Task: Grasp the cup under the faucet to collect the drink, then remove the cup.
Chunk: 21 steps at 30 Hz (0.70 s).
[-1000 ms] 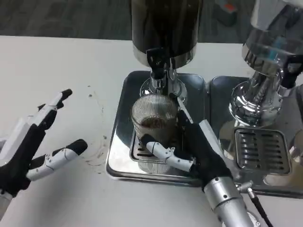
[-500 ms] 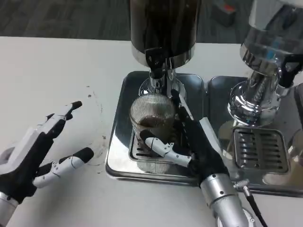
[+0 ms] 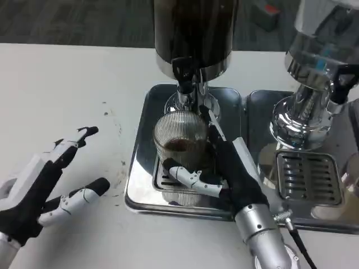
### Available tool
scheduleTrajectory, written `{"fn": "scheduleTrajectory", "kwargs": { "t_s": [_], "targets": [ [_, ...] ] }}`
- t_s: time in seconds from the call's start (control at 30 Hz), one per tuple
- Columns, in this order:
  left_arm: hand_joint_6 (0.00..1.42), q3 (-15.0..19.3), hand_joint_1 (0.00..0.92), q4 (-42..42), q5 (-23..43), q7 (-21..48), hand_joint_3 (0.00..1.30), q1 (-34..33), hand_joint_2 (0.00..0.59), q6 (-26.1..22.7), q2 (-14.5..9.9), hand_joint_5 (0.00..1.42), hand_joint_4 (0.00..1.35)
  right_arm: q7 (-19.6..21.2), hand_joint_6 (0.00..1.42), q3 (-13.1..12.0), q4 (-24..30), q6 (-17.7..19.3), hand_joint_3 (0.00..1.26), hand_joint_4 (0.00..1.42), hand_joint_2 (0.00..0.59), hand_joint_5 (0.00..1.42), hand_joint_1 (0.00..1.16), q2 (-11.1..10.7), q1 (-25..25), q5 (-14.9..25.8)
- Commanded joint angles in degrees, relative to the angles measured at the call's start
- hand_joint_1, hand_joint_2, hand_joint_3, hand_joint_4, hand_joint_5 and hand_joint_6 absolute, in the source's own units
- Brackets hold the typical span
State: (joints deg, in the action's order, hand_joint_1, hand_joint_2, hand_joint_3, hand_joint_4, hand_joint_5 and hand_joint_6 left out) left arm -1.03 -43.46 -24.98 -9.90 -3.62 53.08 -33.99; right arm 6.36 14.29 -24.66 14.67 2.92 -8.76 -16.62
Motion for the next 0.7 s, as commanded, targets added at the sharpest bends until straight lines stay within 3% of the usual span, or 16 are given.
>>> {"fn": "scheduleTrajectory", "kwargs": {
  "t_s": [0.03, 0.2, 0.47, 0.7],
  "targets": [
    [0.04, -0.08, 0.000, 0.71, 0.78, 0.44, 0.12, 1.21, 0.135, 0.09, -0.74, 0.15, 0.00, 0.48, 0.17, 0.30, 0.34, -2.04, 0.00, 0.00, 0.231, 0.04, 0.92, 0.51, -0.03, -0.47],
    [0.04, 0.13, 0.000, 1.09, 1.04, 0.33, 0.13, 1.73, 0.135, -0.05, -0.72, 0.15, 0.00, 0.59, 0.22, 0.58, 0.29, -2.44, 0.00, 0.01, 0.242, 0.09, 0.94, 0.68, -0.53, -0.36],
    [0.04, 0.33, 0.000, 1.86, 1.64, 0.33, 0.13, 2.62, 0.135, -0.43, -0.66, 0.16, 0.00, 0.69, 0.36, 0.71, -0.33, -3.04, 0.03, 0.26, 0.245, 0.29, 0.95, 1.01, -1.19, -0.15],
    [0.04, 0.43, 0.000, 2.41, 2.12, 0.35, 0.14, 3.22, 0.136, -0.64, -0.91, 0.16, 0.01, 2.08, 0.45, 0.41, -0.89, -2.82, 0.13, 0.38, 0.256, 0.38, 0.97, 1.60, -1.54, 0.06]
  ]
}}
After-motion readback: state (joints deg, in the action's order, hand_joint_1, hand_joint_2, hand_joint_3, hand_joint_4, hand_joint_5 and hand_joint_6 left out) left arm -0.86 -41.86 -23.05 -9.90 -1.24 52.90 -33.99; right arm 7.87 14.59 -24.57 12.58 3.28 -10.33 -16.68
